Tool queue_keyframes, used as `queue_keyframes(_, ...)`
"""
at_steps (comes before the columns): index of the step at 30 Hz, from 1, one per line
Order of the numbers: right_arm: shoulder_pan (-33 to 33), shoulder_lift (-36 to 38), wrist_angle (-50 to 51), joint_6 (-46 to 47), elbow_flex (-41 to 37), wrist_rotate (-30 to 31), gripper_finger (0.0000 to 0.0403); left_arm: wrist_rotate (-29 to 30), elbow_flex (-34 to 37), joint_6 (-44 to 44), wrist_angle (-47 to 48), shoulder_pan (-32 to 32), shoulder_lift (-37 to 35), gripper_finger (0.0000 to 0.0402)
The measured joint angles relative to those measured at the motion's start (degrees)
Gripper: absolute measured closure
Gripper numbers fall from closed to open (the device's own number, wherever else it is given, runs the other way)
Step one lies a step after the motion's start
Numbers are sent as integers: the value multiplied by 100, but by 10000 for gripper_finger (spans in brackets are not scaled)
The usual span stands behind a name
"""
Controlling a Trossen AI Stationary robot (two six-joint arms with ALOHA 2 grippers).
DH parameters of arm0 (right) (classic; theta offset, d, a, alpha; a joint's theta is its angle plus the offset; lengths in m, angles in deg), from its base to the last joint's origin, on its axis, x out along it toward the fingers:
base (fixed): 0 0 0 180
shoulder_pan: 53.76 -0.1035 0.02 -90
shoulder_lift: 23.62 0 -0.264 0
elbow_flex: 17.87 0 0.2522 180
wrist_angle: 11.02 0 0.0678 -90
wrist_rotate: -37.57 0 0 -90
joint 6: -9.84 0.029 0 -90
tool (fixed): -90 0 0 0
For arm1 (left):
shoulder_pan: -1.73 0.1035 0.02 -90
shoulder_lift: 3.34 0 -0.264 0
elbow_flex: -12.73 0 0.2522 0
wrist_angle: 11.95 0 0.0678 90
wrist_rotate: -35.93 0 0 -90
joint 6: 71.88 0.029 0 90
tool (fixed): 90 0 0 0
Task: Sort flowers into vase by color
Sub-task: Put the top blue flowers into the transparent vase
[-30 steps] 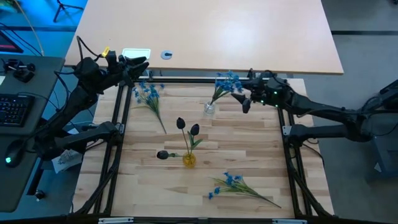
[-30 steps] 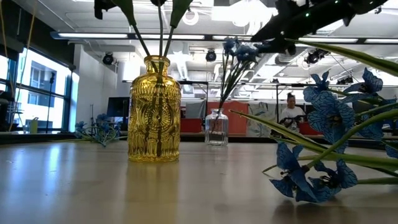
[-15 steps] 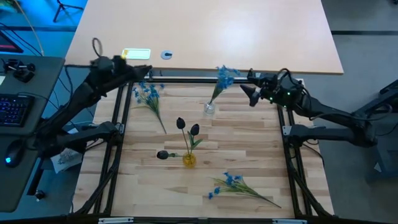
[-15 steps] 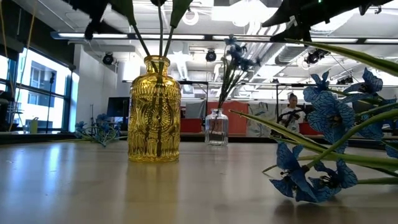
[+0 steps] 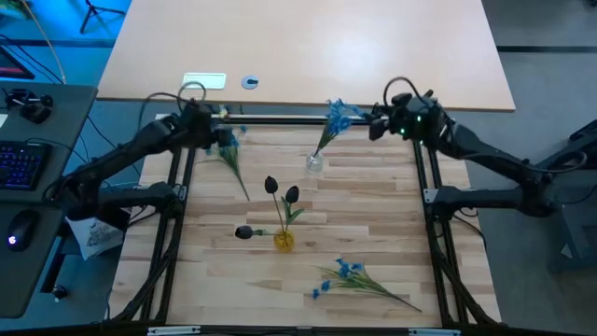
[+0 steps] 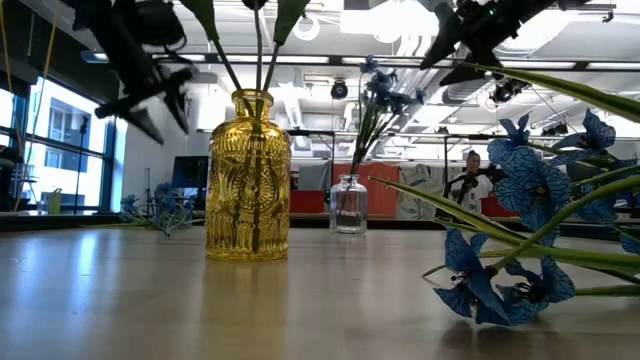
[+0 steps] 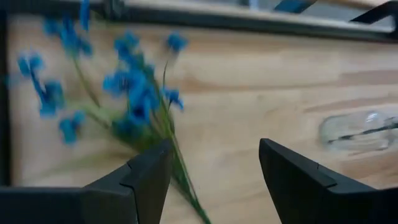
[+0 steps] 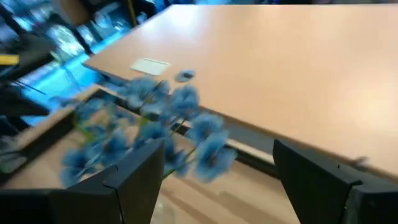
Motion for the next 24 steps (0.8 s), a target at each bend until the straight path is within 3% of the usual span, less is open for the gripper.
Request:
queue_keyframes(6, 407, -304, 998, -541, 1079, 622, 110, 2, 1004, -1251, -559, -600, -7, 177)
queue_keyframes(12, 909, -355, 1194, -481, 1422, 978, 110, 337, 1782, -2193, -1496, -1105, 182, 177)
queue_keyframes(17, 1285, -355, 1680, -164, 1425, 989, 110, 437, 2260, -2826, -1999, -1097, 556, 177)
queue_keyframes(24, 1376, -357, 1901, -84, 1425, 976, 110, 443, 2388, -2964, -2764, -897, 1292, 177)
